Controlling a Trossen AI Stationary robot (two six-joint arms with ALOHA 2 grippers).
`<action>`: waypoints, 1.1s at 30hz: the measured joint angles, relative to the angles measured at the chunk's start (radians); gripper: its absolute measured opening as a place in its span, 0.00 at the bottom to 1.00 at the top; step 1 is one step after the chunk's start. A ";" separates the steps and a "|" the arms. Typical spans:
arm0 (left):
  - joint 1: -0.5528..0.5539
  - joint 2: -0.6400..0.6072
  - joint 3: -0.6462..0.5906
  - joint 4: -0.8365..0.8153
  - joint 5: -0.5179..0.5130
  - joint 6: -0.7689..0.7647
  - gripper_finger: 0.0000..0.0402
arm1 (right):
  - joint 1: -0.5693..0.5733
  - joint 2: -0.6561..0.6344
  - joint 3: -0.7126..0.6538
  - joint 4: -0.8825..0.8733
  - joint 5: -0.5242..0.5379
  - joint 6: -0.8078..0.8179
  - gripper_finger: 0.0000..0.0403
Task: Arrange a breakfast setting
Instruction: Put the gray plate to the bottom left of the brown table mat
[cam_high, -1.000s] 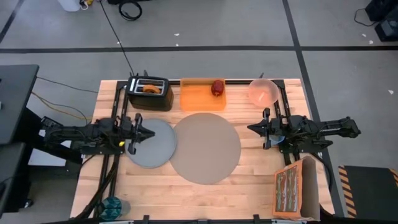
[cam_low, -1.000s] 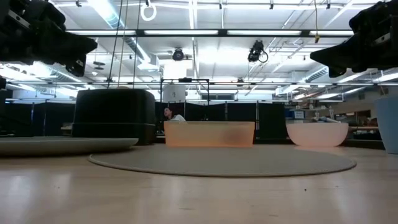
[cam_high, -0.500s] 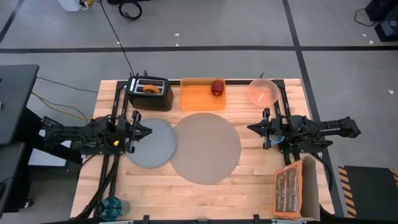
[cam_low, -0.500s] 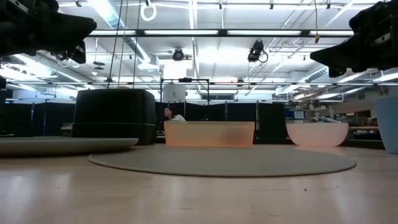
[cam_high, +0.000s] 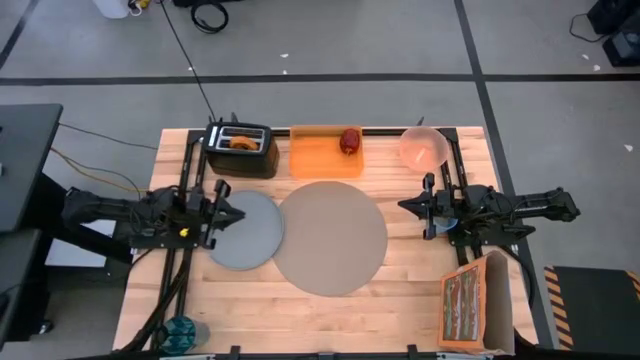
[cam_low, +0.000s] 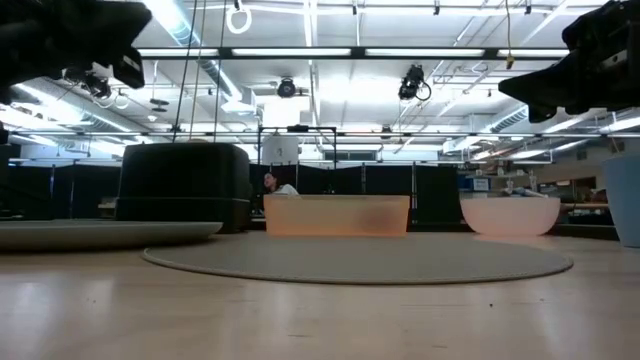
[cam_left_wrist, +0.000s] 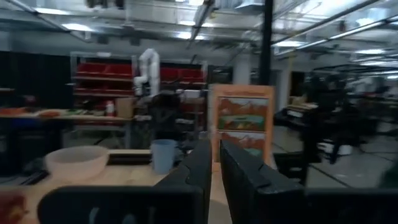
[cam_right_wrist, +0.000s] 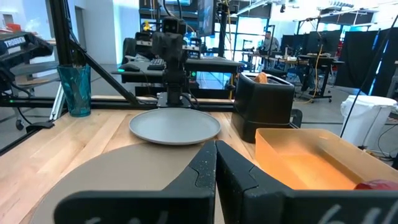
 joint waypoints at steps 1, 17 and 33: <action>-0.016 0.050 0.000 0.038 -0.026 0.009 0.09 | 0.000 0.000 0.000 0.000 0.000 0.000 0.02; -0.414 0.697 0.449 -0.312 -0.367 -0.180 0.02 | 0.000 0.000 0.000 0.000 0.000 0.000 0.02; -0.564 1.131 0.718 -0.714 -0.568 -0.621 0.06 | 0.000 0.000 0.000 0.007 0.000 0.000 0.02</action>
